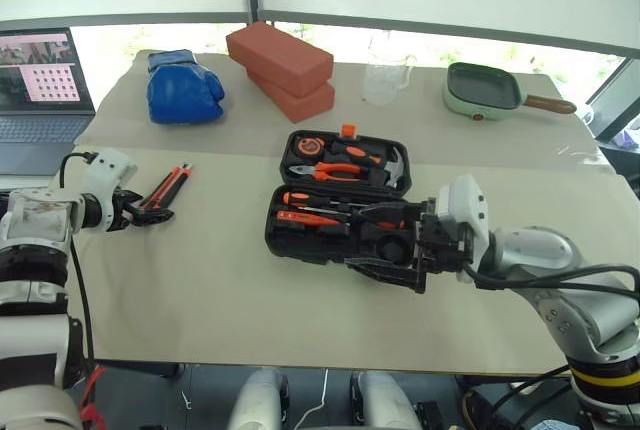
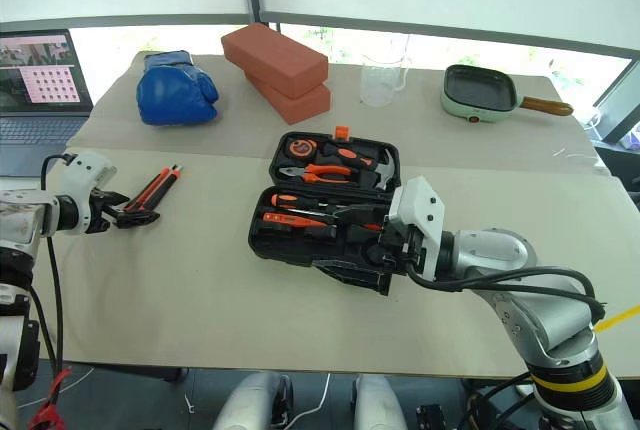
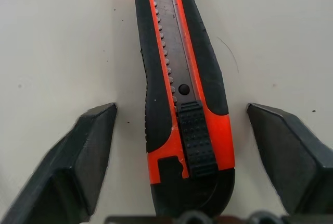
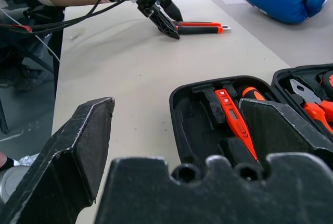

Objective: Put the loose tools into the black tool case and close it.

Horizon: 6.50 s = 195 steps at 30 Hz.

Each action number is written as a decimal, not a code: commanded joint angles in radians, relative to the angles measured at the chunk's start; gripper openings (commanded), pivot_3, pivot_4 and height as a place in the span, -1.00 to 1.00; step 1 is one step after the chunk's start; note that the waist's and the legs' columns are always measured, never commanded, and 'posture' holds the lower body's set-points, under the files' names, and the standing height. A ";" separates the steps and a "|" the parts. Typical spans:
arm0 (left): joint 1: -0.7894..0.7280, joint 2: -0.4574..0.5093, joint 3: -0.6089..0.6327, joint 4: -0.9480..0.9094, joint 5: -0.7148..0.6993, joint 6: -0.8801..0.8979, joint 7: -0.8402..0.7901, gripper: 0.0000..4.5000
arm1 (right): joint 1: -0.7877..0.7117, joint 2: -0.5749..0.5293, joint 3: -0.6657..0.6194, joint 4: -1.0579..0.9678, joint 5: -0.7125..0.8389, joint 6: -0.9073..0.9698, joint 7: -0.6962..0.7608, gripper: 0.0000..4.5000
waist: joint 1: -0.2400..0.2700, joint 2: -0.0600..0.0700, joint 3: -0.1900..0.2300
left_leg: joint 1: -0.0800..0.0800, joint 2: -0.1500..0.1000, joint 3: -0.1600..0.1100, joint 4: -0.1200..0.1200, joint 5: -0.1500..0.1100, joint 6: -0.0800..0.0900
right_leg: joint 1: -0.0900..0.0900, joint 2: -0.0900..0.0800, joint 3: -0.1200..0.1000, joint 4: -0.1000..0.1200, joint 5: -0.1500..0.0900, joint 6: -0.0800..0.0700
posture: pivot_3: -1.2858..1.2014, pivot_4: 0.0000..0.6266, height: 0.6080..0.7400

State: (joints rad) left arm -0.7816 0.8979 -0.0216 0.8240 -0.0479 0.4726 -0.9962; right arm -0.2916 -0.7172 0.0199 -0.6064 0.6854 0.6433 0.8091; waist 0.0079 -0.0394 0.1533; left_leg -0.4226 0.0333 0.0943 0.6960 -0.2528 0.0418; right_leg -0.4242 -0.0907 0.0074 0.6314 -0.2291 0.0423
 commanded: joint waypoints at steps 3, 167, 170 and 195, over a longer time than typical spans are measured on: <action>-0.034 -0.007 0.012 0.047 0.001 -0.017 -0.024 -0.12 | -0.003 -0.019 -0.042 -0.033 0.005 -0.004 -0.012 1.00 | 0.001 0.000 0.000 | 0.000 0.000 0.000 0.000 0.000 0.000 | 0.000 0.000 0.000 0.000 0.000 0.000 | 0.03 -0.52 0.98; -0.131 -0.416 -0.170 -0.497 -0.158 -0.173 -0.475 -0.36 | 0.387 -0.121 -0.382 -0.079 0.013 0.033 -0.126 1.00 | 0.002 0.001 -0.005 | -0.004 0.000 -0.007 0.009 -0.002 0.007 | 0.001 0.000 0.004 -0.001 0.002 0.006 | 0.03 -0.52 0.98; -0.059 -0.359 -0.088 -0.702 -0.280 0.029 -0.437 0.10 | 0.430 -0.160 -0.448 0.008 -0.011 0.023 -0.079 1.00 | 0.002 0.001 -0.005 | -0.003 0.000 -0.007 0.009 -0.002 0.007 | 0.002 -0.001 0.005 -0.001 0.002 0.007 | 0.03 -0.52 0.98; 0.196 -0.172 0.055 -1.198 -0.549 0.291 -0.159 1.00 | -0.215 -0.124 0.130 0.864 -0.508 -0.238 0.195 0.66 | 0.003 0.003 -0.004 | -0.001 -0.003 -0.005 0.008 -0.002 0.006 | 0.003 -0.001 0.006 -0.001 0.002 0.006 | 0.03 -0.52 0.98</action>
State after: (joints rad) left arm -0.5665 0.7125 0.0210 -0.3573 -0.5894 0.7841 -1.1671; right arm -0.4833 -0.8443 0.1589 0.2431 0.1961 0.4317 0.9984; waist 0.0112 -0.0366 0.1497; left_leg -0.4234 0.0308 0.0897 0.7037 -0.2545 0.0480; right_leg -0.4215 -0.0916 0.0133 0.6300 -0.2270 0.0488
